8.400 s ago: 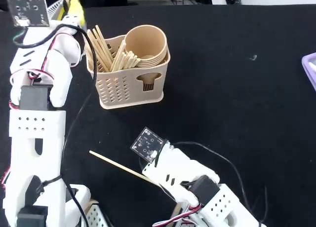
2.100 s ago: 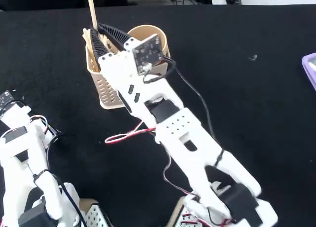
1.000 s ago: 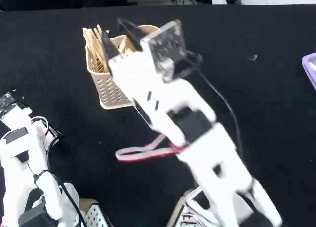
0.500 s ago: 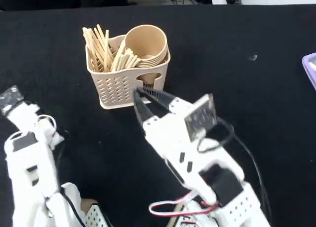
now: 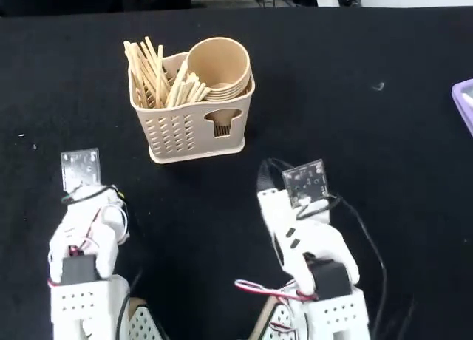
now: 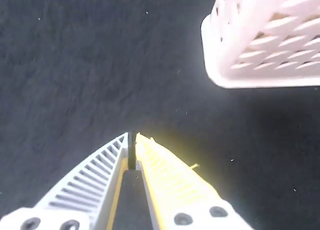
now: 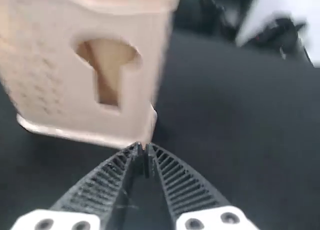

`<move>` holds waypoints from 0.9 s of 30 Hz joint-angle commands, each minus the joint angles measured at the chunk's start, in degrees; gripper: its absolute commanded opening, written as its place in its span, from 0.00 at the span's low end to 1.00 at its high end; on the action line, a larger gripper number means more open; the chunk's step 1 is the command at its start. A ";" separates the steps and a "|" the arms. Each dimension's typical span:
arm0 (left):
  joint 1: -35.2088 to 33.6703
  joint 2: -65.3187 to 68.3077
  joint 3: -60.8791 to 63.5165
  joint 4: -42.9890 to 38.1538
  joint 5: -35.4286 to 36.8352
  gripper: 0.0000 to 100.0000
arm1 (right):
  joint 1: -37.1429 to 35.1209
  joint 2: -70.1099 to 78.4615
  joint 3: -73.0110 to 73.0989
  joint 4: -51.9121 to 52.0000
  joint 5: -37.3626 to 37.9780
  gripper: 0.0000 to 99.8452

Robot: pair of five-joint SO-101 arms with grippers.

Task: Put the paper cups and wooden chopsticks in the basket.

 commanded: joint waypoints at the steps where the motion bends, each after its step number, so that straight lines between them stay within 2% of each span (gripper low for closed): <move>1: 1.19 -12.48 4.97 2.81 -0.53 0.03 | 4.31 -5.49 1.19 4.48 -0.62 0.02; 8: 1.27 -11.43 3.74 7.82 -0.53 0.03 | 4.57 -5.32 1.54 15.30 -0.62 0.02; 15: 1.27 -11.34 6.73 8.00 -0.53 0.03 | 4.48 -5.32 1.54 26.46 -0.62 0.02; 19: 1.36 -11.25 6.73 8.62 -0.35 0.03 | 4.48 -5.32 1.54 29.10 -0.62 0.02; 27: 11.91 -11.25 6.73 20.40 -0.53 0.03 | 4.75 -5.32 1.54 30.51 -0.53 0.02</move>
